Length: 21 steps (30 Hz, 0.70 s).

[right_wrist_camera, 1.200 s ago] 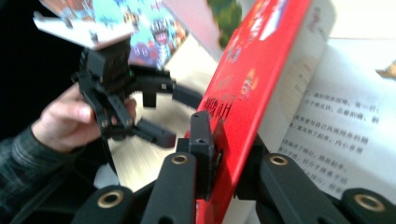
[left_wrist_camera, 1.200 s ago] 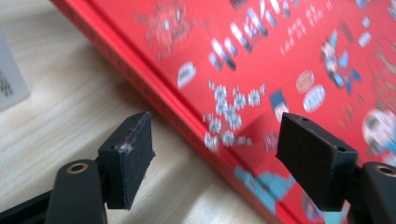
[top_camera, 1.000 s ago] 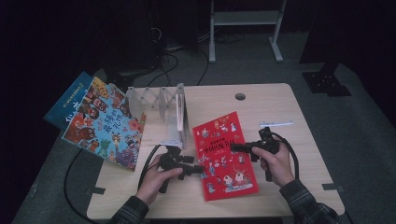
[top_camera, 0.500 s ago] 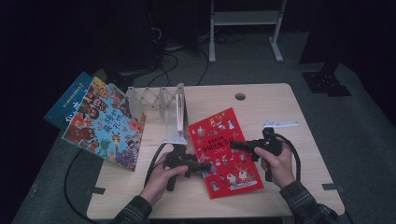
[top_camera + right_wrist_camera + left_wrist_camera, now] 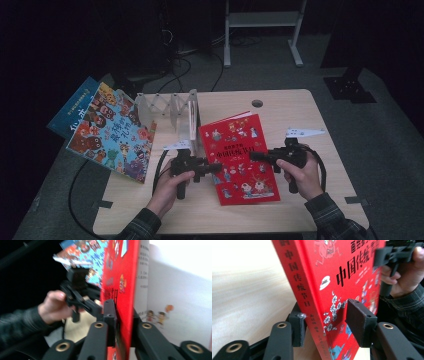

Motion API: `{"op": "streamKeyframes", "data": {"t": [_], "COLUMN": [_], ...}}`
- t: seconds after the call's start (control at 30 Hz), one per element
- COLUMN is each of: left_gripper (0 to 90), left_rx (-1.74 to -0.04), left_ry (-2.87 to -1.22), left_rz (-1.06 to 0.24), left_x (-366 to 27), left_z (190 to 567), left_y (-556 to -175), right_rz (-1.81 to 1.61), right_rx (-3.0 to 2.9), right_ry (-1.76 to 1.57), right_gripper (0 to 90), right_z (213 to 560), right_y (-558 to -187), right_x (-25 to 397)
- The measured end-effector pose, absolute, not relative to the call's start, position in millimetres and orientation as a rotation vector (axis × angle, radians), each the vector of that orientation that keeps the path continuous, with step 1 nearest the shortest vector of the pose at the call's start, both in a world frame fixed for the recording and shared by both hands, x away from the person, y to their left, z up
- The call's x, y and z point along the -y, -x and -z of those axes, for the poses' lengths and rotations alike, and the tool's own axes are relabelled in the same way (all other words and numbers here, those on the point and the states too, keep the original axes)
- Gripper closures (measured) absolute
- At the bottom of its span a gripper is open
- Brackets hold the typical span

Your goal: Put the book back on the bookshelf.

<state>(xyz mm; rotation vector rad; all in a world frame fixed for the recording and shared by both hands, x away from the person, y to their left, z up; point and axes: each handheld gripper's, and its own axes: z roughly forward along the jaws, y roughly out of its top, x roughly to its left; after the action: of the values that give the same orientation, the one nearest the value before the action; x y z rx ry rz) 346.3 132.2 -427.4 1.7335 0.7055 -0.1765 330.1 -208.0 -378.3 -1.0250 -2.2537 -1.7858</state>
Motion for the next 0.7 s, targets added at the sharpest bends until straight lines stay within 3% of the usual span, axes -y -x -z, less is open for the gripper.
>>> {"op": "streamKeyframes", "data": {"t": [0.47,0.7], "left_gripper": [51.4,48.4], "left_rx": [-0.601,-0.598], "left_ry": [-1.741,-1.743], "left_rz": [0.125,0.118], "left_x": [-130.1,-126.9], "left_z": [410.8,408.4], "left_y": [-340.9,-340.6], "right_rz": [1.676,1.685], "right_rx": [2.567,2.588], "right_ry": [1.024,1.025], "right_gripper": [60.3,58.8], "right_z": [384.5,385.7], "right_y": [-330.3,-331.2], "right_x": [204.9,205.5]}}
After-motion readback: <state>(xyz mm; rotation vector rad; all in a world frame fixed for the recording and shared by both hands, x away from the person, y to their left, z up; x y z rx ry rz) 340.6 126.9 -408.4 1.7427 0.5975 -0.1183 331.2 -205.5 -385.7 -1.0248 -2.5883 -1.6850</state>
